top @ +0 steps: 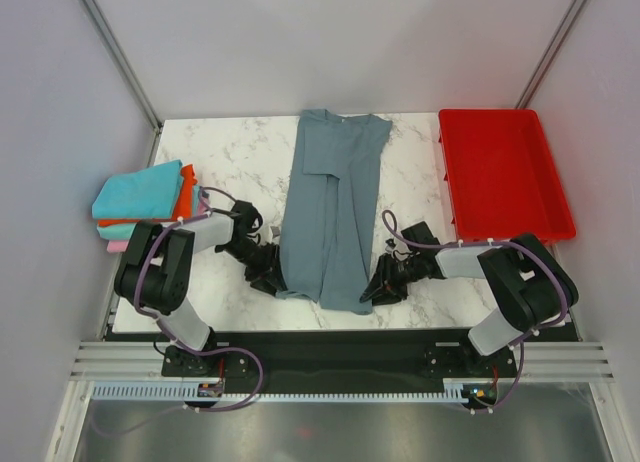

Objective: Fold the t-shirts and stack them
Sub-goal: Fold the tshirt

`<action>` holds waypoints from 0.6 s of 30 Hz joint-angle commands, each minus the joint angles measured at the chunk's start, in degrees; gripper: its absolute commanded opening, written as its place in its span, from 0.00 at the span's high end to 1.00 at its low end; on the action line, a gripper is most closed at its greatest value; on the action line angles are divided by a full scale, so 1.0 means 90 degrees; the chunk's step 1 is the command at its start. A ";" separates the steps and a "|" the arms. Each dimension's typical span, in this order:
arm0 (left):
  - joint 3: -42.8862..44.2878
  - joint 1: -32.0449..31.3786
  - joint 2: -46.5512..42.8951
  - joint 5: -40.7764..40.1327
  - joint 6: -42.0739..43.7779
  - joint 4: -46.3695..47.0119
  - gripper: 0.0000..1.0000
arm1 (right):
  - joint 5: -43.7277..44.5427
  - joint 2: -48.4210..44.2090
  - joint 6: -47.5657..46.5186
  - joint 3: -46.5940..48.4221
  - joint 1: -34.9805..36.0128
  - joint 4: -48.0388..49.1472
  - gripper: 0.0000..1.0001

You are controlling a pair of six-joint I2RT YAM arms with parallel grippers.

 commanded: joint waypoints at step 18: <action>-0.0128 -0.0247 -0.0857 0.0653 -0.0047 0.0091 0.98 | 0.0105 -0.1259 -0.1115 0.0310 -0.0213 -0.0924 1.00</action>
